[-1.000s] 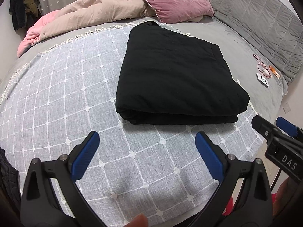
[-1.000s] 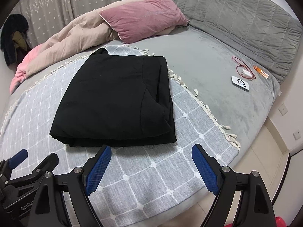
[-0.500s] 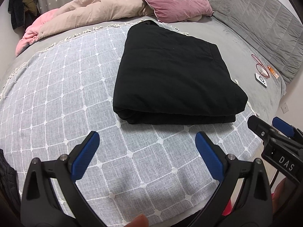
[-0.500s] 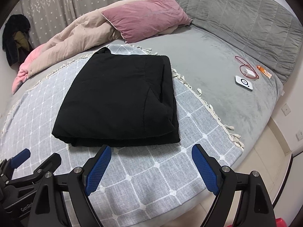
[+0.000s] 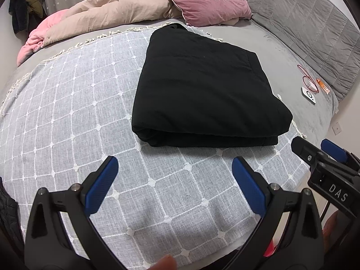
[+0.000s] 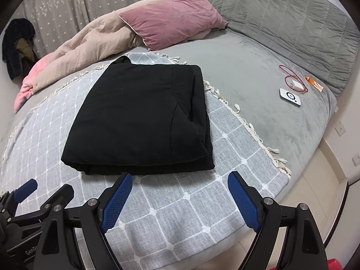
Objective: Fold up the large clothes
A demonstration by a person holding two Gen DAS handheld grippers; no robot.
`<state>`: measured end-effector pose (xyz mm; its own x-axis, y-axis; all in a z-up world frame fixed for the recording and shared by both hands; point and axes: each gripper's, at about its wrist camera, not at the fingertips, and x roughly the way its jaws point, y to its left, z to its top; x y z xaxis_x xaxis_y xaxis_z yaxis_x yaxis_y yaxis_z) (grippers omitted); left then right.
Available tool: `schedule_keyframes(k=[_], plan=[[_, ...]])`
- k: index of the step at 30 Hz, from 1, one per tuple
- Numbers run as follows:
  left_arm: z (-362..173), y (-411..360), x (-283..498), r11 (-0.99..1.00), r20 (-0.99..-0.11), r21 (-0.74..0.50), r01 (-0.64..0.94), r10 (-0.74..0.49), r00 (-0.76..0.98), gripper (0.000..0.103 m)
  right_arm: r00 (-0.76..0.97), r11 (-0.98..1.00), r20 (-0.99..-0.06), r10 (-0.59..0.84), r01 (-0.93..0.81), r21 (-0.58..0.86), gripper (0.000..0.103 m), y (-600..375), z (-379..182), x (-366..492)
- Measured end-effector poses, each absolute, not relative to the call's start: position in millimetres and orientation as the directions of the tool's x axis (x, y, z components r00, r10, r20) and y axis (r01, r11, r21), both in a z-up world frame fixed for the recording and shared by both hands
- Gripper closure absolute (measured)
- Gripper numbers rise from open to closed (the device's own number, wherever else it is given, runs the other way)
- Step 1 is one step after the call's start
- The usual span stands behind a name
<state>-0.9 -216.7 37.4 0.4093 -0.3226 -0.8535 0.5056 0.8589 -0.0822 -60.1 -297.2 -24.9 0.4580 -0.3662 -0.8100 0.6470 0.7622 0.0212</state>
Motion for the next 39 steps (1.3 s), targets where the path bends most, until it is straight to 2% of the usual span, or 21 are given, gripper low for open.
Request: schedule_keyframes(k=[39], plan=[[36.3,-219.6,-2.3,0.853,-0.856,-0.094,0.514,-0.332,0.395,0.002,0.449,0.756,-0.814,-0.369,0.654,0.019,0.015,-299.7,-26.4,-60.2]])
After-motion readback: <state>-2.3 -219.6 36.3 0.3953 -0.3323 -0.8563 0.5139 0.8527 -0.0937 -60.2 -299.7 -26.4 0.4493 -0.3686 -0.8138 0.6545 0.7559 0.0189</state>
